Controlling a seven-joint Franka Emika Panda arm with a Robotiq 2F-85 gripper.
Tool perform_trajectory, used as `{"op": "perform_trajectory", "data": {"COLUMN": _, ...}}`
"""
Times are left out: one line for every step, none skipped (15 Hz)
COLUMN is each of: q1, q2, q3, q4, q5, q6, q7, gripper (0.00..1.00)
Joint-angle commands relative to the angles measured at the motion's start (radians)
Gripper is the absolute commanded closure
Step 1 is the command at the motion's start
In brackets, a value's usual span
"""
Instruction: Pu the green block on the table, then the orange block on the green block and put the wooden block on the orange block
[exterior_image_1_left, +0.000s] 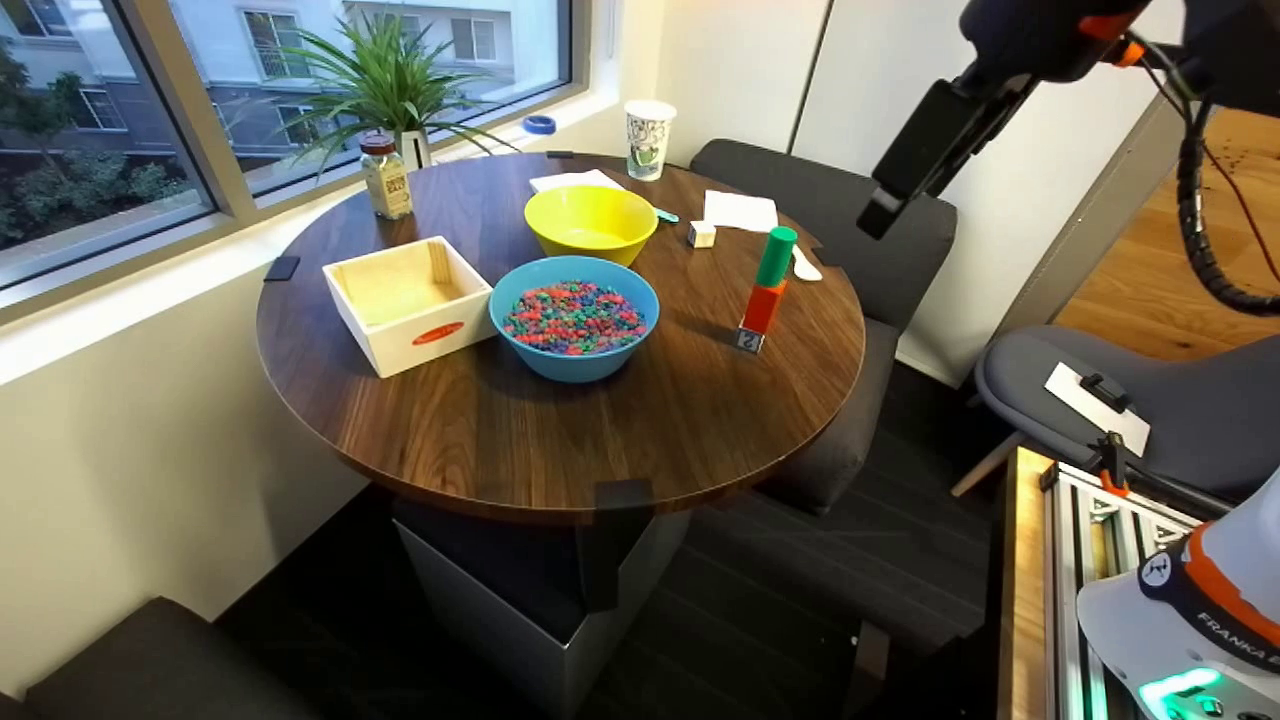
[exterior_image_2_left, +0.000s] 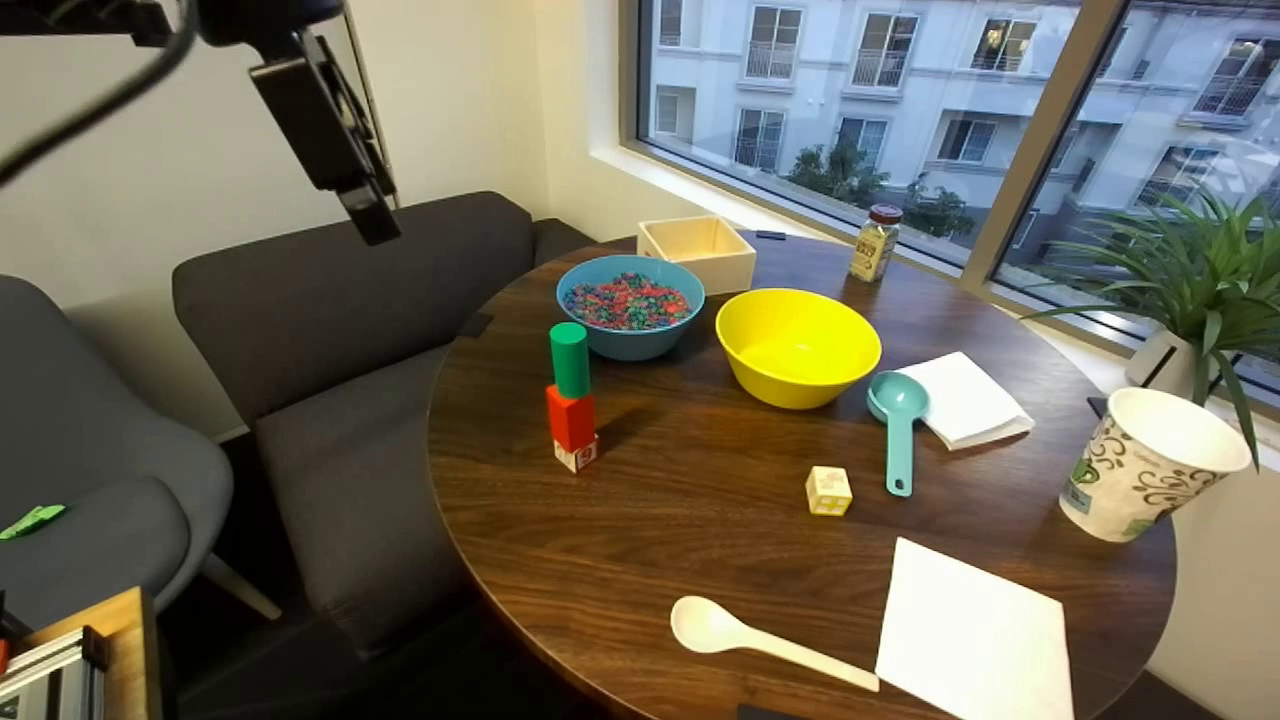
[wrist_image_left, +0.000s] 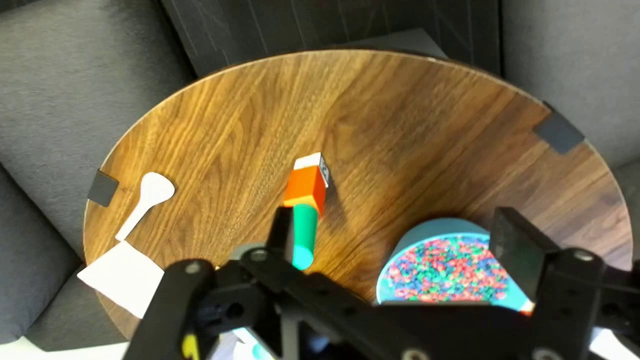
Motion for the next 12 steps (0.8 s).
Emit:
{"op": "perform_trajectory", "data": {"q1": -0.03, "q2": -0.025, "q3": -0.017, "q4": -0.116, "q5": 0.037, "q6": 0.189, "q7": 0.12, "gripper": 0.0}}
{"op": "perform_trajectory", "data": {"q1": -0.019, "q2": 0.0, "q3": -0.011, "q4": -0.051, "q5": 0.009, "q6": 0.111, "q7": 0.062, "gripper": 0.0}}
{"op": "perform_trajectory", "data": {"q1": -0.026, "q2": 0.001, "q3": -0.015, "q4": -0.074, "q5": 0.012, "q6": 0.15, "q7": 0.083, "gripper": 0.0}}
{"op": "perform_trajectory", "data": {"q1": -0.029, "q2": 0.0, "q3": -0.017, "q4": -0.088, "q5": 0.014, "q6": 0.169, "q7": 0.093, "gripper": 0.0}}
{"op": "perform_trajectory", "data": {"q1": -0.03, "q2": 0.0, "q3": -0.018, "q4": -0.092, "q5": 0.015, "q6": 0.172, "q7": 0.099, "gripper": 0.0}}
{"op": "perform_trajectory", "data": {"q1": -0.03, "q2": -0.002, "q3": -0.018, "q4": -0.092, "q5": 0.016, "q6": 0.172, "q7": 0.104, "gripper": 0.0}}
{"op": "perform_trajectory", "data": {"q1": -0.031, "q2": -0.004, "q3": -0.018, "q4": -0.092, "q5": 0.016, "q6": 0.172, "q7": 0.107, "gripper": 0.0}}
{"op": "perform_trajectory", "data": {"q1": -0.059, "q2": 0.001, "q3": -0.012, "q4": -0.101, "q5": -0.024, "q6": 0.188, "q7": 0.132, "gripper": 0.0}}
{"op": "perform_trajectory", "data": {"q1": -0.073, "q2": 0.004, "q3": -0.013, "q4": -0.105, "q5": -0.044, "q6": 0.198, "q7": 0.145, "gripper": 0.0}}
{"op": "perform_trajectory", "data": {"q1": -0.082, "q2": 0.01, "q3": -0.02, "q4": -0.102, "q5": -0.048, "q6": 0.193, "q7": 0.151, "gripper": 0.0}}
{"op": "perform_trajectory", "data": {"q1": -0.092, "q2": 0.018, "q3": -0.023, "q4": -0.101, "q5": -0.058, "q6": 0.199, "q7": 0.156, "gripper": 0.0}}
{"op": "perform_trajectory", "data": {"q1": -0.102, "q2": 0.025, "q3": -0.027, "q4": -0.1, "q5": -0.06, "q6": 0.198, "q7": 0.16, "gripper": 0.0}}
